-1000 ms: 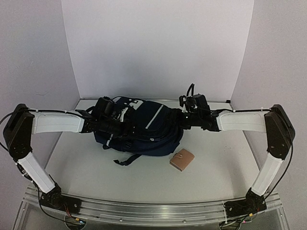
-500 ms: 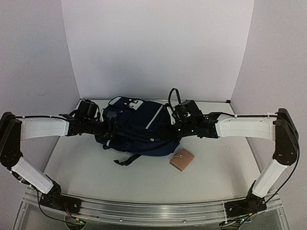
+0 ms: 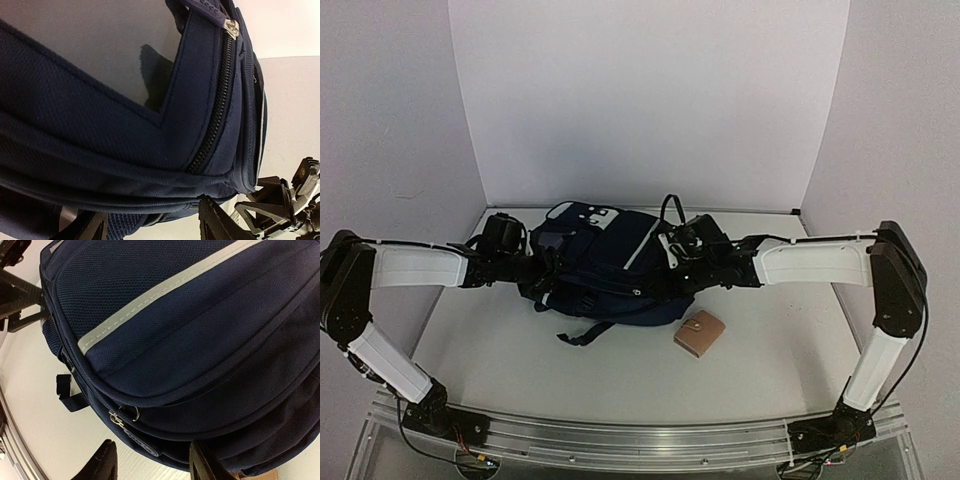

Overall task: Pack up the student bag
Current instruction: Zip the student bag at the center of the board.

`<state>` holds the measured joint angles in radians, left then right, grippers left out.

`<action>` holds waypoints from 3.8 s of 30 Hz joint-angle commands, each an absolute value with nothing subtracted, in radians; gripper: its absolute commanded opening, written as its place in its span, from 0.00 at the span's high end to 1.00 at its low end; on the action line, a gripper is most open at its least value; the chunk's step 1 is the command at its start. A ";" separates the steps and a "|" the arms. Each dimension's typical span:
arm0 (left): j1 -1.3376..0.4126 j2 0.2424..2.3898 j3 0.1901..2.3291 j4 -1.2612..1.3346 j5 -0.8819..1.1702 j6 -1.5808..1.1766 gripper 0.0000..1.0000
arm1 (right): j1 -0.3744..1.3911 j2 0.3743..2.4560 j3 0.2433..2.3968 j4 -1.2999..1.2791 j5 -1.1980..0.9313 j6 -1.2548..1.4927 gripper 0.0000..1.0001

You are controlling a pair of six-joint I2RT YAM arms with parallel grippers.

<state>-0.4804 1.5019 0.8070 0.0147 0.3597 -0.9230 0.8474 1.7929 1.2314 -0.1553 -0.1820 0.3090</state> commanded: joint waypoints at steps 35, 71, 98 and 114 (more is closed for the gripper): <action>-0.410 1.533 0.781 0.043 0.300 -0.890 1.00 | 0.870 1.723 1.209 -0.092 0.058 0.313 1.00; -0.641 1.520 1.246 -0.340 0.094 -0.163 0.28 | 0.714 1.703 1.039 0.242 -0.244 0.366 1.00; -0.827 1.953 1.546 -0.390 -0.060 -0.002 0.92 | 0.681 1.664 1.010 0.214 -0.062 0.392 1.00; -0.830 1.729 1.295 -0.349 0.167 0.102 1.00 | 0.482 1.857 1.185 0.202 -0.291 0.298 1.00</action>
<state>-0.8349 1.8076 1.3450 -0.2141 0.0916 0.0585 0.5497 1.8171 1.0994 0.1938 -0.3640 0.3471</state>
